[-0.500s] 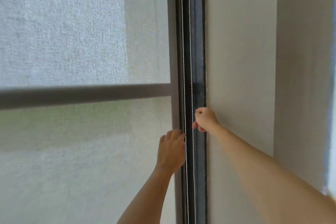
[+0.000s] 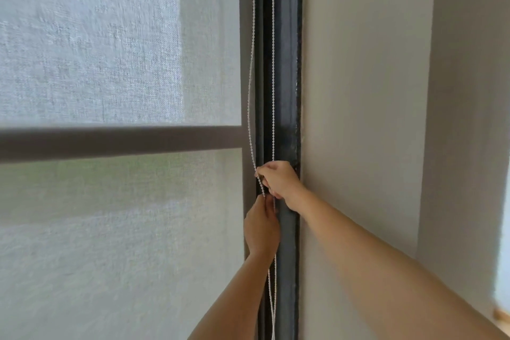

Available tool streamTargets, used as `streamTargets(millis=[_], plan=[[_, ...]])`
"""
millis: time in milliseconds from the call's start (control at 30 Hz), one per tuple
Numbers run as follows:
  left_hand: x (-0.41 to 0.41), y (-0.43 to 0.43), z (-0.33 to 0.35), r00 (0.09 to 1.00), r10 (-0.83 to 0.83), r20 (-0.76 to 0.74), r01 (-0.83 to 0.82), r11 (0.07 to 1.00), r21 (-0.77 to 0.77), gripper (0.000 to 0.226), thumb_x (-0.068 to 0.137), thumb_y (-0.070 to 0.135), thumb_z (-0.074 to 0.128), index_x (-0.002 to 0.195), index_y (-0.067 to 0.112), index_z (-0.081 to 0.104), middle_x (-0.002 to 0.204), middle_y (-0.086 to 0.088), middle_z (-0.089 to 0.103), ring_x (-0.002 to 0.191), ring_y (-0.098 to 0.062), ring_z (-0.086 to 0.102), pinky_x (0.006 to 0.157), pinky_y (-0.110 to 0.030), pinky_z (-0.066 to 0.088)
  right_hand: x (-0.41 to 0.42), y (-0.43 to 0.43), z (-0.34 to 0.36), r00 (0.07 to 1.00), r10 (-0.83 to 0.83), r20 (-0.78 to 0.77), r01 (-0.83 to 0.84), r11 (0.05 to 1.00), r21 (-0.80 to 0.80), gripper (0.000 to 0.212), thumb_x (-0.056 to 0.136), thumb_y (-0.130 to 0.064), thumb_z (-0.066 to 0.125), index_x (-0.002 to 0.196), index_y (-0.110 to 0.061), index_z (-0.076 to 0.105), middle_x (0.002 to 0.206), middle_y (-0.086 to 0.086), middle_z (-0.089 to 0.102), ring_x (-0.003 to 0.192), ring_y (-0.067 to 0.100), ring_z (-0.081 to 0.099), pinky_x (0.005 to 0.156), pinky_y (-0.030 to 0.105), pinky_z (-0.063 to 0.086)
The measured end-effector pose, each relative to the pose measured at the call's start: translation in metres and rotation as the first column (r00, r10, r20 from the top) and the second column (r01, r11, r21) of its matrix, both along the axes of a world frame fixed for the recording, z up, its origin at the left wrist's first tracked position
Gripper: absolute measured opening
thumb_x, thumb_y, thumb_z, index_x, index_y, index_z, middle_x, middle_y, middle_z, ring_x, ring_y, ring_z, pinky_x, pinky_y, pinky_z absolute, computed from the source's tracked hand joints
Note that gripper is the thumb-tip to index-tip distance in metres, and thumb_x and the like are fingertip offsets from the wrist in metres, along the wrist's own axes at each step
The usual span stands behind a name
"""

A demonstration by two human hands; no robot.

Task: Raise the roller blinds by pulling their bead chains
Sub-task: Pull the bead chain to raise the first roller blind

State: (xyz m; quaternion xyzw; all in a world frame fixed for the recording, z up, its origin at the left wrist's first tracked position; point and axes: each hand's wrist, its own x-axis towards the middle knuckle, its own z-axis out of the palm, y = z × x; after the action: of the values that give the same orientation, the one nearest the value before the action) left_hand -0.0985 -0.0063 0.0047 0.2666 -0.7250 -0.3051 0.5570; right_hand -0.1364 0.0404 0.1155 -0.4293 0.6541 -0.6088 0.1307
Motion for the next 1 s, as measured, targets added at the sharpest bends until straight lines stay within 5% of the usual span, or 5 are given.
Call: streamTargets(millis=[167, 300, 400, 667, 1000], plan=[[0.010, -0.007, -0.001, 1.000, -0.029, -0.002, 0.029, 0.999, 0.033, 0.037, 0.101, 0.027, 0.038, 0.066, 0.031, 0.047, 0.060, 0.008, 0.058, 0.055, -0.006, 0.054, 0.049, -0.025, 0.039, 0.008, 0.006, 0.007, 0.995, 0.099, -0.015, -0.100, 0.992, -0.078, 0.035, 0.094, -0.022, 0.046, 0.068, -0.014, 0.067, 0.056, 0.000, 0.046, 0.039, 0.003, 0.038, 0.041, 0.016, 0.030], [0.020, -0.007, 0.003, 0.989, -0.125, -0.076, 0.129, 0.990, 0.050, 0.039, 0.101, 0.020, 0.041, 0.066, 0.033, 0.050, 0.057, 0.008, 0.057, 0.047, 0.000, 0.055, 0.042, -0.013, 0.041, 0.005, 0.001, 0.009, 0.838, -0.413, -0.356, 0.289, 0.890, -0.354, 0.016, 0.086, -0.024, 0.059, 0.073, -0.017, 0.066, 0.088, 0.006, 0.063, 0.072, 0.008, 0.052, 0.067, 0.019, 0.041], [0.024, -0.003, 0.003, 0.973, -0.204, -0.106, 0.215, 0.971, 0.106, 0.032, 0.102, 0.022, 0.040, 0.077, 0.020, 0.059, 0.061, -0.003, 0.062, 0.045, -0.013, 0.055, 0.048, -0.038, 0.051, 0.012, -0.006, 0.015, 0.788, -0.528, -0.317, 0.321, 0.791, -0.520, 0.016, 0.082, -0.018, 0.067, 0.096, -0.016, 0.059, 0.098, 0.002, 0.050, 0.071, 0.004, 0.048, 0.065, 0.001, 0.040], [0.037, 0.000, 0.006, 0.970, -0.231, -0.074, 0.239, 0.962, 0.134, 0.027, 0.102, 0.028, 0.035, 0.092, 0.020, 0.059, 0.077, 0.002, 0.066, 0.064, -0.010, 0.061, 0.062, -0.030, 0.051, 0.040, 0.015, 0.058, 0.986, -0.003, 0.164, 0.107, 0.768, -0.632, 0.012, 0.095, -0.023, 0.054, 0.096, -0.014, 0.061, 0.061, -0.001, 0.055, 0.039, 0.005, 0.046, 0.038, 0.019, 0.038], [0.062, 0.006, 0.034, 0.955, -0.164, -0.247, 0.197, 0.974, 0.112, 0.042, 0.102, 0.043, 0.023, 0.123, 0.019, 0.051, 0.119, -0.004, 0.061, 0.109, -0.022, 0.058, 0.099, -0.049, 0.047, 0.052, 0.038, -0.037, 0.831, -0.410, -0.377, 0.156, 0.821, -0.549, 0.022, 0.098, -0.012, 0.050, 0.108, -0.008, 0.069, 0.084, -0.013, 0.066, 0.071, -0.011, 0.059, 0.069, 0.011, 0.053]])
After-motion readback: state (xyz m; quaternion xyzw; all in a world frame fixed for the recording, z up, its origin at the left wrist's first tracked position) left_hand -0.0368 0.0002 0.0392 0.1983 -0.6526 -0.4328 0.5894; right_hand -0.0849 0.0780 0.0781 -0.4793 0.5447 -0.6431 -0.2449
